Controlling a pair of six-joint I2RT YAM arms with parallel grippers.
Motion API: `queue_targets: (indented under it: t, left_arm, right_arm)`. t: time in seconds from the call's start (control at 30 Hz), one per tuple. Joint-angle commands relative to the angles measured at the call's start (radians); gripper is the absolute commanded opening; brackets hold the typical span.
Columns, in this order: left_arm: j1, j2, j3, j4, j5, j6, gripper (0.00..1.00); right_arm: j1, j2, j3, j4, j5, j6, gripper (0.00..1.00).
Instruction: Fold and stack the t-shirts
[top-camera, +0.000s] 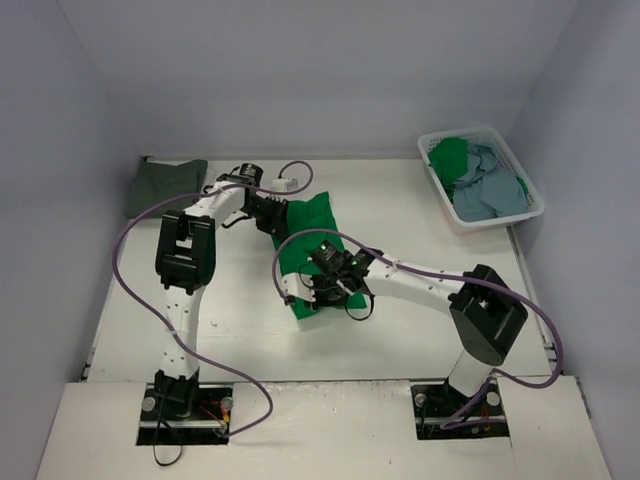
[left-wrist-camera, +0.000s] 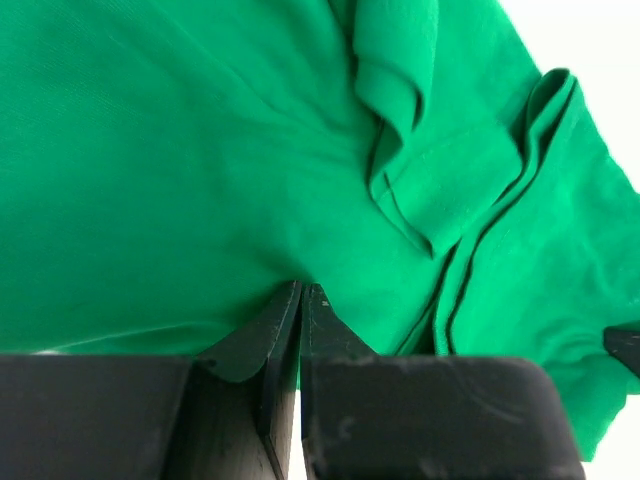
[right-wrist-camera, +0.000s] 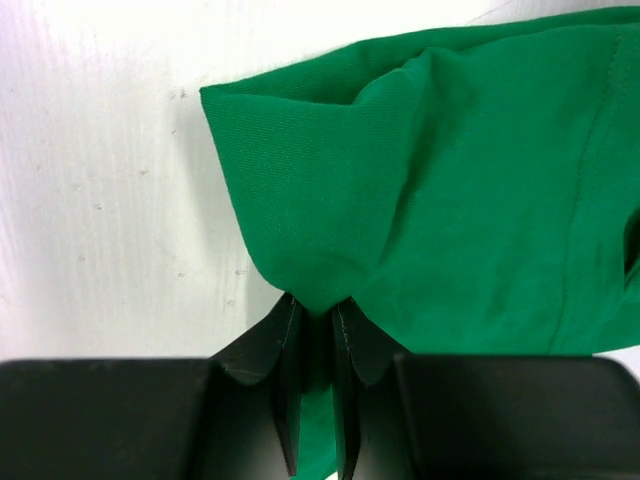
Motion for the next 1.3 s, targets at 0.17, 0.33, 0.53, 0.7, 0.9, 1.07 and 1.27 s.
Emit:
queue_targets:
  t: [0.17, 0.33, 0.53, 0.7, 0.9, 1.07, 1.27]
  left_arm:
    - [-0.06, -0.024, -0.041, -0.018, -0.022, 0.055, 0.0]
    - [-0.136, -0.001, -0.015, -0.063, -0.096, 0.085, 0.0]
    - [-0.187, 0.028, -0.012, -0.124, -0.109, 0.121, 0.0]
    - [-0.215, 0.031, -0.018, -0.152, -0.169, 0.145, 0.0]
    - [-0.212, 0.028, -0.006, -0.124, -0.31, 0.119, 0.0]
    - [-0.212, 0.037, 0.018, -0.106, -0.465, 0.107, 0.0]
    - [-0.21, 0.054, 0.026, -0.078, -0.677, 0.142, 0.0]
  right_arm:
    - [-0.024, -0.013, 0.084, -0.002, -0.013, -0.01, 0.0]
    - [-0.041, -0.022, 0.104, -0.011, -0.009, -0.018, 0.0]
    - [-0.065, -0.022, 0.148, -0.034, -0.003, -0.041, 0.0]
    - [-0.068, -0.024, 0.18, -0.067, 0.008, -0.056, 0.0]
    - [-0.067, -0.054, 0.177, -0.091, 0.014, -0.07, 0.0]
    - [-0.067, -0.077, 0.176, -0.106, 0.02, -0.079, 0.0]
    - [-0.07, -0.102, 0.182, -0.12, 0.028, -0.093, 0.0]
